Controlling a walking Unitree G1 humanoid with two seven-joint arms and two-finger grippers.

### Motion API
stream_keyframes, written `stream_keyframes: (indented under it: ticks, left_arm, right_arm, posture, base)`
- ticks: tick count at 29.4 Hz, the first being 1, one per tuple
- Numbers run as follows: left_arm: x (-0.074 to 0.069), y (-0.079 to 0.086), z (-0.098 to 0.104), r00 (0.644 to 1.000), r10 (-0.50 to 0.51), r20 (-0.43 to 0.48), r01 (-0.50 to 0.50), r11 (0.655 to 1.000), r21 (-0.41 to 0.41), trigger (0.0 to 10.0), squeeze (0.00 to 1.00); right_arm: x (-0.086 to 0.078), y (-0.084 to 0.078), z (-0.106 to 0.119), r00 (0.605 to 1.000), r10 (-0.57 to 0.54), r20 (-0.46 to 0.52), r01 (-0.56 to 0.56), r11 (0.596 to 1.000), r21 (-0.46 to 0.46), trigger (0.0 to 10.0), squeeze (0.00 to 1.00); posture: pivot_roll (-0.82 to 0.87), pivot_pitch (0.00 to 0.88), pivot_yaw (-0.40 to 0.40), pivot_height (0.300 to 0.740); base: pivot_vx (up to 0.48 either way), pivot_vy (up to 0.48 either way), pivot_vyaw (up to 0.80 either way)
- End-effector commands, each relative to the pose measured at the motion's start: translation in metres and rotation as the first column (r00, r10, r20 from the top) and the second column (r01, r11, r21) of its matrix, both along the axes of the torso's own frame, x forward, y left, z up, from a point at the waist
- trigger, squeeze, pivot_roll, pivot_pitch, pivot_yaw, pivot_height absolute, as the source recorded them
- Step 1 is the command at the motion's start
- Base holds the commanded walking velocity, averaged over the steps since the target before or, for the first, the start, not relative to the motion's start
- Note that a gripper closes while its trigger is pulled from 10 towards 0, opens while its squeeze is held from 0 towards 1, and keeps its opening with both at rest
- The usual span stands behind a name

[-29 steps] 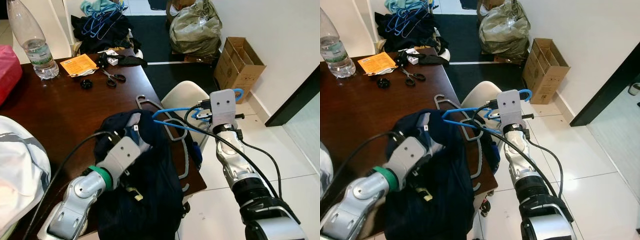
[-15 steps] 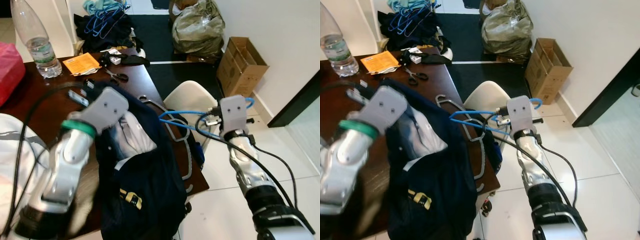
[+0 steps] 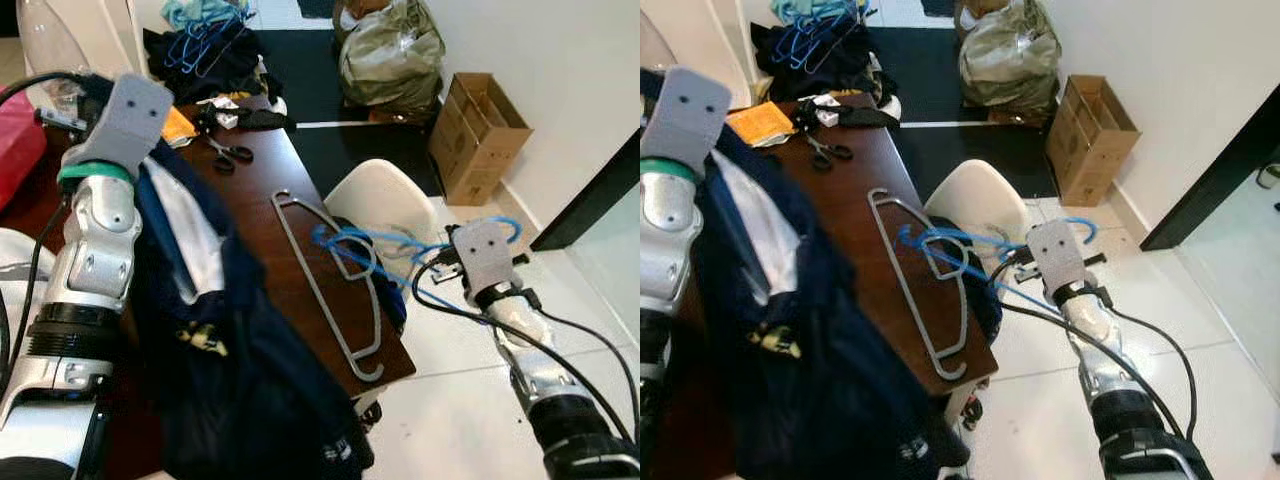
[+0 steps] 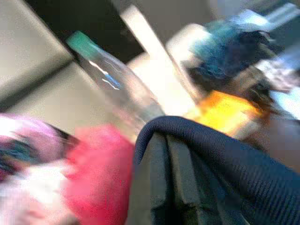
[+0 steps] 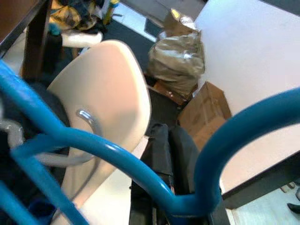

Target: Hang hanger

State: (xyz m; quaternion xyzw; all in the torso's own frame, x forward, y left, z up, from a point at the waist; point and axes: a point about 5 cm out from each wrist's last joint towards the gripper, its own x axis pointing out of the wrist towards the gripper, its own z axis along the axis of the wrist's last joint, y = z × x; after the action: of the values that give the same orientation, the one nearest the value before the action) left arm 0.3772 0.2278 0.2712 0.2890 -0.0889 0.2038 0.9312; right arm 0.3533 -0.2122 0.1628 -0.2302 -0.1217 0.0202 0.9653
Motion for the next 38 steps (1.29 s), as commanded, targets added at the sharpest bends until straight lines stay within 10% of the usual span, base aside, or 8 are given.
stream_keyframes:
  ticks: [1,7,8,18,19,30,33,38]
  left_arm:
    - [0.004,-0.012,-0.028,0.983,-0.105,-0.148,0.098,0.994,-0.053,8.0,0.00]
    - [0.000,-0.040,-0.044,0.942,-0.272,-0.198,0.262,0.962,-0.075,10.0,0.00]
    - [-0.003,-0.048,-0.041,0.933,-0.320,-0.164,0.315,0.947,-0.057,10.0,1.00]
    - [-0.053,-0.076,-0.027,0.930,-0.362,0.062,0.358,0.931,0.068,10.0,1.00]
    - [-0.065,-0.082,-0.027,0.920,-0.381,0.090,0.374,0.924,0.083,10.0,0.00]
    - [-0.110,-0.106,-0.033,0.840,-0.516,0.168,0.514,0.856,0.063,10.0,0.00]
    - [-0.112,-0.096,-0.048,0.882,-0.442,0.165,0.469,0.861,-0.198,10.0,0.00]
    - [-0.116,-0.087,-0.054,0.886,-0.438,0.150,0.463,0.830,-0.313,10.0,0.00]
  right_arm:
    - [-0.001,0.003,0.003,1.000,0.000,0.022,-0.001,1.000,0.030,10.0,0.00]
    - [-0.001,0.013,0.008,0.998,0.046,0.048,-0.049,0.997,0.058,10.0,0.00]
    - [-0.001,0.018,0.009,0.997,0.060,0.057,-0.064,0.996,0.067,10.0,0.00]
    - [-0.005,0.041,0.013,0.990,0.107,0.095,-0.124,0.973,0.193,10.0,0.00]
    - [-0.006,0.044,0.012,0.990,0.108,0.091,-0.127,0.963,0.237,10.0,0.00]
    - [-0.013,0.062,0.010,0.988,0.132,0.079,-0.153,0.891,0.427,10.0,0.00]
    - [-0.027,0.086,0.034,0.967,0.143,0.210,-0.225,0.867,0.446,10.0,0.00]
    - [-0.036,0.095,0.065,0.933,0.090,0.349,-0.232,0.891,0.391,10.0,0.00]
  posture:
    - [-0.02,0.140,0.035,0.740]
    - [-0.01,0.143,0.031,0.740]
    - [-0.01,0.144,0.031,0.740]
    - [0.01,0.148,0.028,0.740]
    - [0.01,0.147,0.027,0.740]
    - [0.03,0.136,0.024,0.740]
    - [0.02,0.111,0.034,0.740]
    - [0.02,0.097,0.040,0.740]
  base:
    - [0.000,0.000,0.00]
    - [0.000,0.000,0.00]
    - [0.000,0.000,0.00]
    - [0.000,0.000,0.00]
    - [0.000,0.000,0.00]
    - [0.000,0.000,0.00]
    - [0.000,0.000,0.00]
    - [0.000,0.000,0.00]
